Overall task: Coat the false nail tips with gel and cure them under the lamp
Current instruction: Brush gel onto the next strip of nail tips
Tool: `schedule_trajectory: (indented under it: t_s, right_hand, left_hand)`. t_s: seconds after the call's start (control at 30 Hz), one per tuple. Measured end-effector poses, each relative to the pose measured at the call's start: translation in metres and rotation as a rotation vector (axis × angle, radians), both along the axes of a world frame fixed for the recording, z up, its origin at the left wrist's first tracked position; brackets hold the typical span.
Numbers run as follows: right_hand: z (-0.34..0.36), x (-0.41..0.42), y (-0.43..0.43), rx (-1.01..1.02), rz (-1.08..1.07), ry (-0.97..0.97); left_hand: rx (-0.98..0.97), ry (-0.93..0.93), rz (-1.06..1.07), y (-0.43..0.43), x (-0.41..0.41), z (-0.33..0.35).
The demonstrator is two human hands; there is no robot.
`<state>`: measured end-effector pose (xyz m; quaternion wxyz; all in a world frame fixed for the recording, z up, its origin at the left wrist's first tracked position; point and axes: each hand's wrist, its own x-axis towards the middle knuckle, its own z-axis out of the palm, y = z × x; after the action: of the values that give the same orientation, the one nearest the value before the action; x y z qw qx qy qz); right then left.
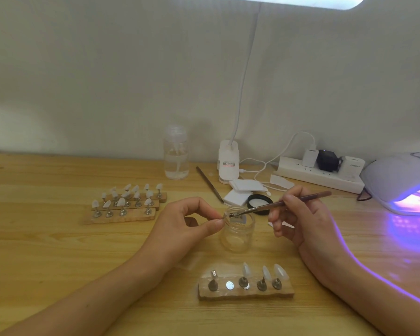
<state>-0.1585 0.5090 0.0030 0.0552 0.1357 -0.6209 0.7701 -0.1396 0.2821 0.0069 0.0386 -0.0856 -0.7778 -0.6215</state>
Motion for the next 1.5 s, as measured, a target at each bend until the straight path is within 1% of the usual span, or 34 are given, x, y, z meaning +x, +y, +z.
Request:
schedule_trajectory:
  t_s: [0.2,0.53,0.77,0.93,1.0,1.07,1.2,1.27,1.4,1.5]
  right_hand:
    - [0.002,0.002,-0.001,0.002,0.054,0.041]
    - [0.000,0.001,-0.001,0.046,0.004,0.025]
    - [0.000,0.003,0.008,0.081,-0.184,0.103]
    - [0.001,0.002,0.017,-0.003,-0.289,0.097]
    - [0.001,0.001,0.018,-0.045,-0.248,0.117]
    - [0.002,0.000,0.017,-0.044,-0.165,0.183]
    - [0.004,0.002,0.019,0.124,-0.065,0.350]
    - [0.005,0.004,0.021,0.140,-0.052,0.400]
    - [0.009,0.005,0.025,0.115,-0.079,0.438]
    - [0.011,0.004,0.026,0.038,-0.102,0.392]
  left_hand:
    - [-0.010,0.014,0.004,0.000,0.000,0.000]
    - [-0.007,0.024,0.001,-0.001,-0.001,-0.002]
    - [-0.022,0.040,-0.001,-0.001,-0.002,-0.002]
    - [-0.024,0.053,-0.003,-0.001,-0.001,-0.001]
    - [-0.021,0.059,-0.003,-0.001,-0.001,-0.002]
    - [-0.022,0.059,-0.005,-0.001,-0.001,-0.002]
    - [-0.019,0.055,-0.009,-0.001,-0.001,-0.003]
    - [-0.022,0.051,-0.005,-0.001,-0.001,-0.003]
    - [-0.025,0.049,0.003,-0.001,-0.002,-0.003]
    - [-0.017,0.045,-0.009,-0.001,-0.001,-0.003]
